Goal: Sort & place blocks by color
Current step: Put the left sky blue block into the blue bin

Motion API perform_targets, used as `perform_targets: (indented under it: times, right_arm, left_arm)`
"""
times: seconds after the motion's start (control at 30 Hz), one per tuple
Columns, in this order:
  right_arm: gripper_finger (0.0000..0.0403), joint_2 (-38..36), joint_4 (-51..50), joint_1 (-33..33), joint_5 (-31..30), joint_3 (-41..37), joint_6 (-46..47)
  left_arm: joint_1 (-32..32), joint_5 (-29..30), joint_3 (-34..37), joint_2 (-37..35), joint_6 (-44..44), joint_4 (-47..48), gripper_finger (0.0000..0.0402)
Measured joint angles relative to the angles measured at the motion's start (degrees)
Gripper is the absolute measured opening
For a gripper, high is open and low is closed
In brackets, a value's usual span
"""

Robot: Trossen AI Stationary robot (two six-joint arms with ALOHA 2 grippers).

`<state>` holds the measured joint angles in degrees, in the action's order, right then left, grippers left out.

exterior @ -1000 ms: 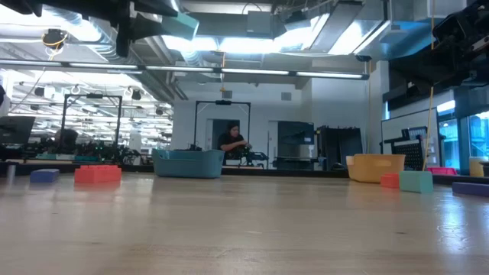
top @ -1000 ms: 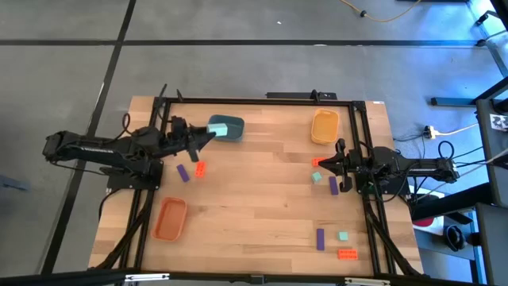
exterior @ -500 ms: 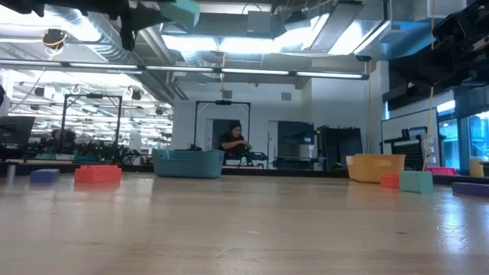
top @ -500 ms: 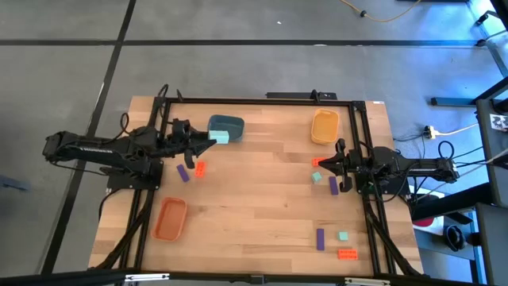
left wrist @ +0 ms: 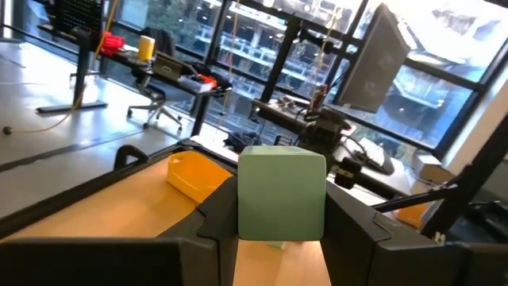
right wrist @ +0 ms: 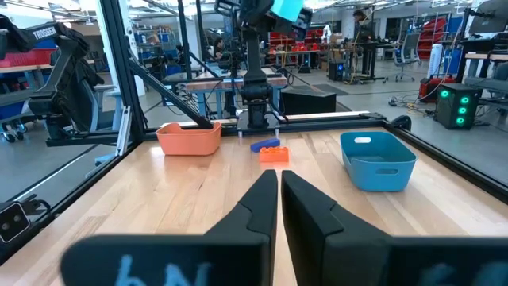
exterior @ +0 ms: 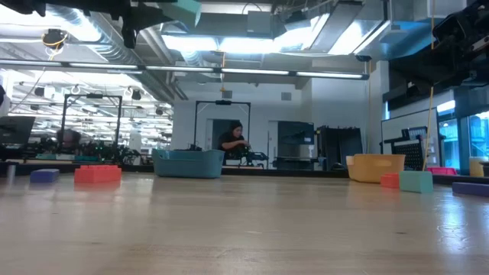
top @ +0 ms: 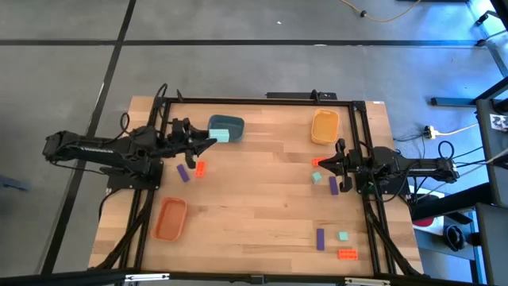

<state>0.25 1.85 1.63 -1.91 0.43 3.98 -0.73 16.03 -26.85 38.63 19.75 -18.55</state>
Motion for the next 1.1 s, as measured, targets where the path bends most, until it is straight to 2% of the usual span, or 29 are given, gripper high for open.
perform_targets:
  times: [0.1, 0.23, 0.33, 0.4, 0.53, 0.67, 0.83, 0.93, 1.1]
  right_arm:
    - [0.0025, 0.00, 2.31, -0.02, -0.48, 0.00, 2.07]
    - [0.0025, -0.01, 16.43, -0.02, 1.78, 0.00, 19.08]
    - [0.0025, -0.02, 29.63, -0.02, 0.78, 0.00, 29.34]
    - [0.0025, -0.02, 37.60, -0.02, -1.26, 0.00, 30.46]
    - [0.0025, -0.04, 47.81, -0.02, -5.94, 0.07, 22.66]
    - [0.0025, 1.70, 46.42, -0.02, -8.99, 2.84, 19.68]
    - [0.0025, 11.07, 42.03, -0.02, -11.89, 9.94, 19.16]
    - [0.0025, 17.82, 34.23, 0.00, -9.46, 14.89, 16.52]
    - [0.0025, 24.88, 14.62, 0.01, -7.54, 22.65, 10.43]
  left_arm:
    - [0.00, 0.40, 0.00, -0.02, 0.55, -0.17, 0.0125]
    - [0.02, 0.40, 0.00, -0.02, 0.59, -0.41, 0.0125]
    - [0.01, 0.40, 0.00, -0.02, -0.01, -0.39, 0.0125]
    - [0.01, 0.40, 0.00, -0.02, -0.78, -0.39, 0.0125]
    - [-0.11, -0.66, 0.00, -0.02, -0.90, -0.39, 0.0125]
    - [-1.30, -4.28, 0.00, 0.00, -0.88, -1.11, 0.0125]
    - [-4.09, -8.52, -0.04, -0.02, -0.77, -6.53, 0.0125]
    - [-5.75, -9.90, -0.08, -0.02, -0.48, -8.58, 0.0125]
    - [-7.33, -14.14, -0.09, -0.02, 0.20, -8.58, 0.0125]
